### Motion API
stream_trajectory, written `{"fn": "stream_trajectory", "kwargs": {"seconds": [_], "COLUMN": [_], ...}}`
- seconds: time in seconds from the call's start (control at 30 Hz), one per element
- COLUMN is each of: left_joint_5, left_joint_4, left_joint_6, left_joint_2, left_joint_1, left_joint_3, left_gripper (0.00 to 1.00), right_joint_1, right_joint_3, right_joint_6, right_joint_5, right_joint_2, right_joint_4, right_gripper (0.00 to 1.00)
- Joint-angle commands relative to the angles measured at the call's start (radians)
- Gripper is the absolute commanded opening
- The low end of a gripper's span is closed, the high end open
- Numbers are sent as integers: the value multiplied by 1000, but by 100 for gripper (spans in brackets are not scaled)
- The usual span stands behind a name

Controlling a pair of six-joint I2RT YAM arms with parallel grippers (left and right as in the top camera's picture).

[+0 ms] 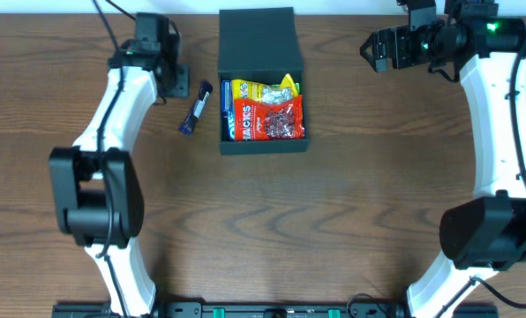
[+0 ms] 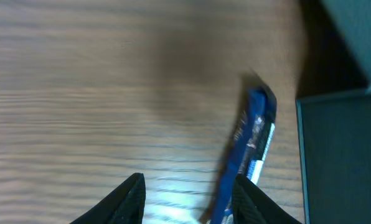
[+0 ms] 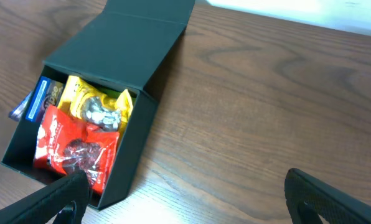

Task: Pack container
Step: 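Grasp the second blue snack bar with the left gripper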

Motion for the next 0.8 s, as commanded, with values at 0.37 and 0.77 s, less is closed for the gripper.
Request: {"fn": "stream_trajectory", "kwargs": {"seconds": [0.37, 0.77], "left_joint_5": [150, 144], "left_joint_4": [-2, 2], "left_joint_6": [84, 124], "left_joint_2": [116, 179], "left_joint_1": [-21, -43], "left_joint_3": [2, 1], "left_gripper": [47, 40], "right_joint_1": [-5, -5], "right_joint_3": [3, 3], "right_joint_6": [7, 8], "right_joint_5": [-8, -8], "right_joint_2": [-13, -13], "right_joint_4": [-1, -1], "right_gripper": [99, 99]}}
